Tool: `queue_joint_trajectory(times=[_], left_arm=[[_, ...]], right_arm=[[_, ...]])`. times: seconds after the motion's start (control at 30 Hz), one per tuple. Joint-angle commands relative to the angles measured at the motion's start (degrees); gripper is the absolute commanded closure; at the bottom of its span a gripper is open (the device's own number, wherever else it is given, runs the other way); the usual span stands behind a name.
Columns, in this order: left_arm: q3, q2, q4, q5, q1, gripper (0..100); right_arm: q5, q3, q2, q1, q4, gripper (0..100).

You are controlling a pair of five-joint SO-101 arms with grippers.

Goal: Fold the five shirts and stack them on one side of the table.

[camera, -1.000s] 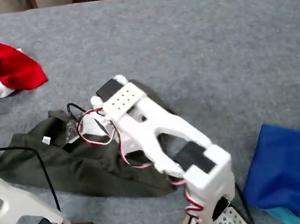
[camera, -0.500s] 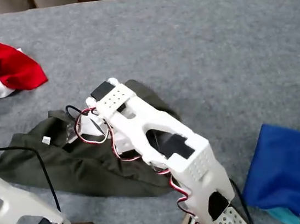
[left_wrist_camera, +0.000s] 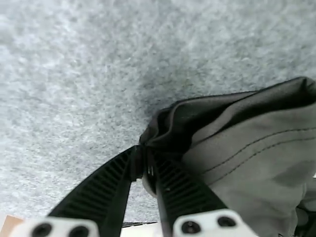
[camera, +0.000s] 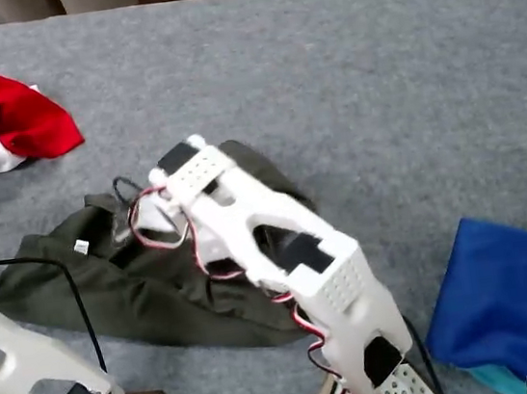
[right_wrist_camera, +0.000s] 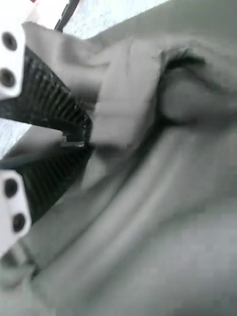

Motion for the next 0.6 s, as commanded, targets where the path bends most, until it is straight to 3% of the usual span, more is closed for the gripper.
queue_joint_trajectory(times=[0.0, 0.13, 0.33, 0.57], left_arm=[[-0.09, -3.21, 0.79, -0.53, -0.44, 98], [-0.09, -3.21, 0.79, -0.53, -0.53, 98], [-0.09, -3.21, 0.79, -0.53, -1.76, 98], [-0.09, -3.21, 0.79, -0.53, -1.93, 98]], right_arm=[[0.53, -6.9, -4.44, 1.63, 2.73, 99.4], [0.97, -13.32, -4.26, 1.63, 5.1, 99.4], [1.76, -11.12, -1.71, -0.57, 6.42, 98.0], [0.18, -10.95, 1.01, -5.23, 5.63, 83.2]])
